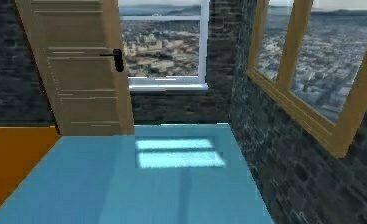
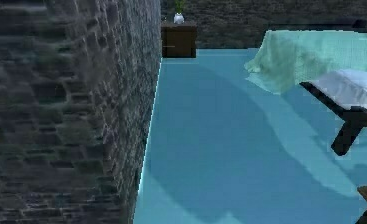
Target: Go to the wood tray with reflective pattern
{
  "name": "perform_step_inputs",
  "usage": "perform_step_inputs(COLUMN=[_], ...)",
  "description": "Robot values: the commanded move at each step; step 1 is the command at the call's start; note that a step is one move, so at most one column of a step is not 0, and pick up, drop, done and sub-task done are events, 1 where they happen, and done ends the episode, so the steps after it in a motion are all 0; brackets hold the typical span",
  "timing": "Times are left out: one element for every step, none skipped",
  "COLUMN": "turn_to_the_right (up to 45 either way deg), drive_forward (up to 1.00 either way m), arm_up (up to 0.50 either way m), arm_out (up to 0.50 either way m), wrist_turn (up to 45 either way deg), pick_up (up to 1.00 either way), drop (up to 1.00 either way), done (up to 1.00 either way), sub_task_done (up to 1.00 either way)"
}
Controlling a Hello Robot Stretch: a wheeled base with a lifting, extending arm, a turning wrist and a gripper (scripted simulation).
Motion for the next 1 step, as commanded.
perform_step_inputs(turn_to_the_right=[0.0], drive_forward=[0.75], arm_up=[0.00], arm_out=[0.00], wrist_turn=[0.0], pick_up=[0.00], drop=[0.00], done=[0.00], sub_task_done=[0.00])
